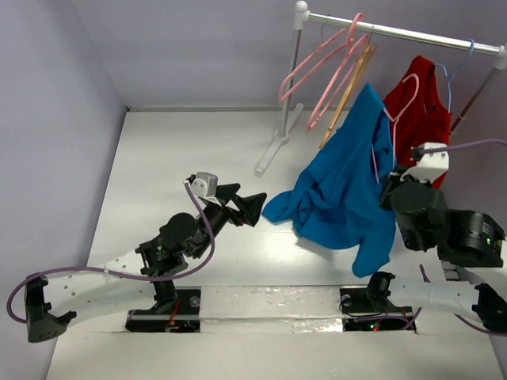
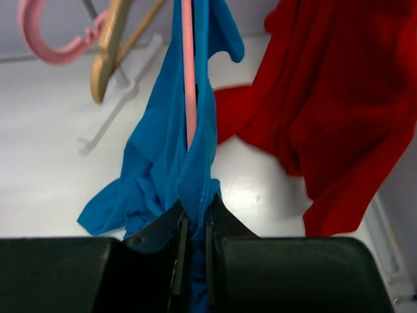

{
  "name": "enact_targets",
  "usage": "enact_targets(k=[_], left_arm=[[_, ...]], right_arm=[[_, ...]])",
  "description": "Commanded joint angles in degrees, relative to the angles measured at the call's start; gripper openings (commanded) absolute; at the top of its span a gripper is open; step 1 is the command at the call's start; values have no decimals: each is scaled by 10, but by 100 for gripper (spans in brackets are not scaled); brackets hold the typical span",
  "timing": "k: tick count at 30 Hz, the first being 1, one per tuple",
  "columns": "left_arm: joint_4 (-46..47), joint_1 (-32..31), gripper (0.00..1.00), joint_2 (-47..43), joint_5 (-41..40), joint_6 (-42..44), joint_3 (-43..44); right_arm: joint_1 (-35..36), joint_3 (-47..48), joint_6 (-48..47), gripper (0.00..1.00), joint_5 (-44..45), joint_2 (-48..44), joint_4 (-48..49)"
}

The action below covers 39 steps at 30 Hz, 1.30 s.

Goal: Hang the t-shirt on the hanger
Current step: Place the hanger at the clothesline.

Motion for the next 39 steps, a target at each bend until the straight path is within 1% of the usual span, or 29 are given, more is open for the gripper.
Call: enact_targets(k=[1, 2, 3, 4, 9, 10, 11, 13, 14, 15, 17, 19, 20, 21, 22, 23, 24, 25, 27, 30, 32, 37, 39], left_arm=[[43, 5, 86, -4, 2, 11, -11], [44, 5, 86, -5, 3, 9, -12], [45, 5, 86, -6, 5, 7, -13], [47, 5, 87, -8, 9, 6, -15], [50, 10, 90, -14, 16, 4, -18], [50, 10, 91, -17, 19, 2, -18], [51, 10, 91, -18, 20, 1, -18], [51, 10, 91, -24, 22, 0, -19], [50, 10, 91, -26, 22, -1, -19], [52, 10, 91, -28, 24, -1, -21], [54, 10, 91, -30, 25, -2, -23], [54, 10, 91, -30, 30, -4, -23], [53, 10, 91, -31, 31, -4, -24], [53, 10, 91, -31, 30, -4, -24], [52, 10, 91, -32, 30, -4, -24], [49, 10, 91, -36, 29, -4, -25], [48, 10, 91, -40, 27, -4, -28], [48, 10, 91, -48, 24, -4, -32], [48, 10, 92, -56, 21, -4, -37], [55, 10, 92, -59, 24, -3, -41], [56, 10, 92, -51, 29, -3, -40], [52, 10, 92, -41, 29, -4, -44], [53, 10, 92, -48, 26, -2, -46]], right_arm=[[-6, 25, -238, 0, 74, -13, 220], [-6, 19, -280, 0, 74, -21, 300], [-6, 20, -344, 0, 84, -25, 322], [-6, 25, -362, 0, 92, -23, 336], [-6, 68, -385, 0, 79, 5, 329], [-6, 71, -384, 0, 77, 12, 327], [-6, 77, -377, 0, 72, 19, 302], [-15, 99, -336, 0, 67, 38, 263], [-28, 108, -309, 0, 55, 41, 207], [-38, 114, -282, 0, 51, 42, 192], [-64, 101, -282, 0, 19, 38, 189], [-140, 88, -270, 0, -17, 44, 178], [-224, 77, -263, 0, -83, 59, 164], [-273, 64, -269, 0, -119, 66, 170], [-320, 46, -283, 0, -158, 69, 188], [-347, 7, -297, 0, -189, 69, 241], [-347, -4, -304, 0, -208, 58, 257], [-347, -5, -300, 0, -207, 58, 264], [-347, 14, -308, 0, -188, 71, 266], [-347, 39, -306, 0, -192, 78, 268], [-354, 33, -311, 0, -201, 75, 305], [-366, 28, -321, 0, -221, 80, 357], [-383, 33, -347, 0, -223, 84, 385]])
